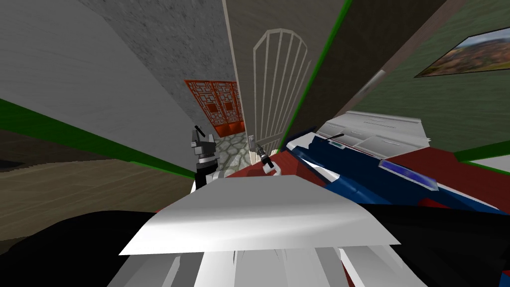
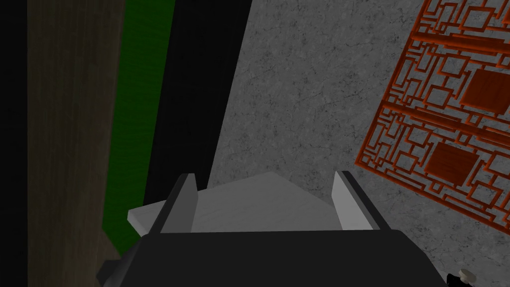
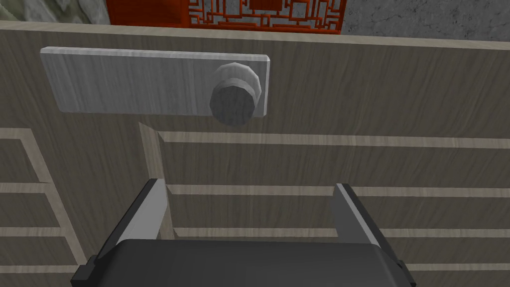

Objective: Push the door open

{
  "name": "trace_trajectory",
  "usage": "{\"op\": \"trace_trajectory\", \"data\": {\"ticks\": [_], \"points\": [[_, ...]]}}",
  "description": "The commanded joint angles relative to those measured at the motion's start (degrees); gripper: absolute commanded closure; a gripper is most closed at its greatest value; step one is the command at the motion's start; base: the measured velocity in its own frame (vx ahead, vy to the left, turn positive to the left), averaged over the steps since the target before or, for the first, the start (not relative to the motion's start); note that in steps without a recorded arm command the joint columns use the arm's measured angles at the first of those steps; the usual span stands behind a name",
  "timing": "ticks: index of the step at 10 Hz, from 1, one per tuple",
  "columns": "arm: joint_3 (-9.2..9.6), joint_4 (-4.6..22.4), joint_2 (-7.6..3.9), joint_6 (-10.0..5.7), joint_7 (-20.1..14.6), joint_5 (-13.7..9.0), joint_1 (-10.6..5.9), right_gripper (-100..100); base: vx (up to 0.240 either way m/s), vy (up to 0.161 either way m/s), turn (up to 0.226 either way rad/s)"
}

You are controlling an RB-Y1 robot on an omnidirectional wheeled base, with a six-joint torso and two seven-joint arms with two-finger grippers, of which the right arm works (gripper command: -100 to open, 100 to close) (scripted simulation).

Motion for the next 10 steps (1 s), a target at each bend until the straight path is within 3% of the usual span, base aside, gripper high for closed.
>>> {"op": "trace_trajectory", "data": {"ticks": [1, 3, 4, 6, 10], "points": [[0.30, 1.7, 0.37, 0.04, 0.1, -0.1, -1.03, -100, 0.073, -0.094, 0.065], [0.35, 2.1, 0.39, 0.01, 0.0, -0.2, -1.25, -100, 0.039, -0.048, 0.035], [0.02, 2.8, -0.28, -0.23, 0.1, -0.2, -1.62, -100, 0.129, 0.044, 0.040], [-0.27, 3.3, -0.49, -0.39, 0.2, -0.2, -1.86, -100, 0.168, 0.068, 0.018], [-1.06, 4.5, 0.33, -0.85, 0.3, -0.3, -2.54, -100, 0.184, 0.092, 0.025]]}}
